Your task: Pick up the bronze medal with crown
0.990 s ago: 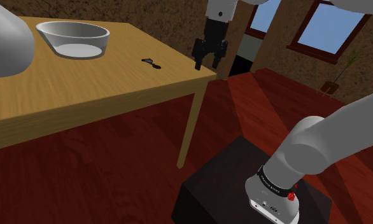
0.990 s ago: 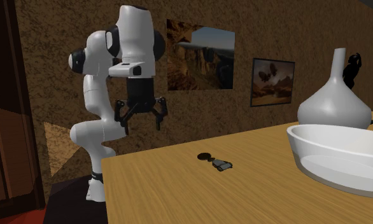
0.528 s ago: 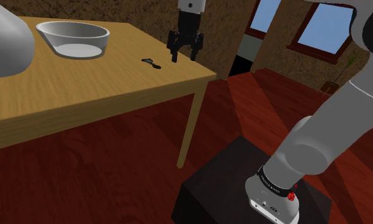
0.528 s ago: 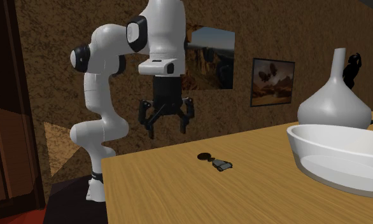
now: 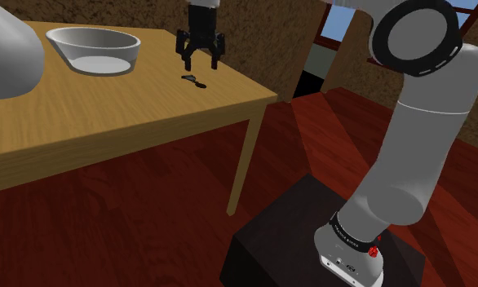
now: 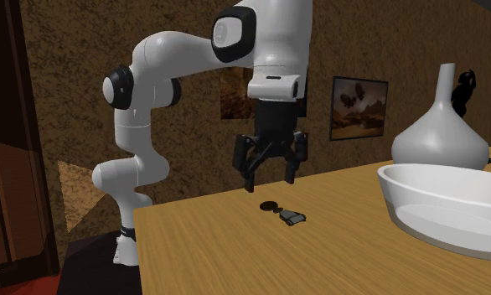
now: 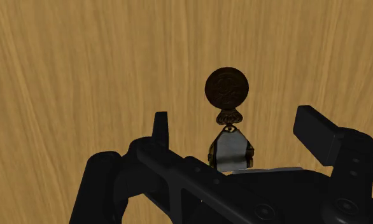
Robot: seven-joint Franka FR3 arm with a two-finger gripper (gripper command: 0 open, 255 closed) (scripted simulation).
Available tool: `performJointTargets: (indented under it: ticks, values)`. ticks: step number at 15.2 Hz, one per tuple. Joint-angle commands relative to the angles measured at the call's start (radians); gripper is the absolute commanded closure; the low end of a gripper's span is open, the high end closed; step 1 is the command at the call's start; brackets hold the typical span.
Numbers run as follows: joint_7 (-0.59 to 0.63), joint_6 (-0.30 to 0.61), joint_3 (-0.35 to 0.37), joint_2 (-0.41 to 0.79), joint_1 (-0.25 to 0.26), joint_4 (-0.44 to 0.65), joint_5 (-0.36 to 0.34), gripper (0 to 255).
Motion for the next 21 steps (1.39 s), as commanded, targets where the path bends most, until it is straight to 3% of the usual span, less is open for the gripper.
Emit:
performJointTargets:
  ticks: [1, 10, 11, 21]
  values:
    - [0.009, -0.048, 0.003, 0.091, 0.016, 0.132, -0.017, 0]
    - [0.004, 0.068, 0.001, 0.062, 0.009, -0.013, -0.011, 0]
    - [0.003, 0.069, 0.001, 0.064, 0.009, -0.013, -0.012, 255]
    - [0.004, 0.054, 0.002, 0.065, 0.009, 0.004, -0.012, 255]
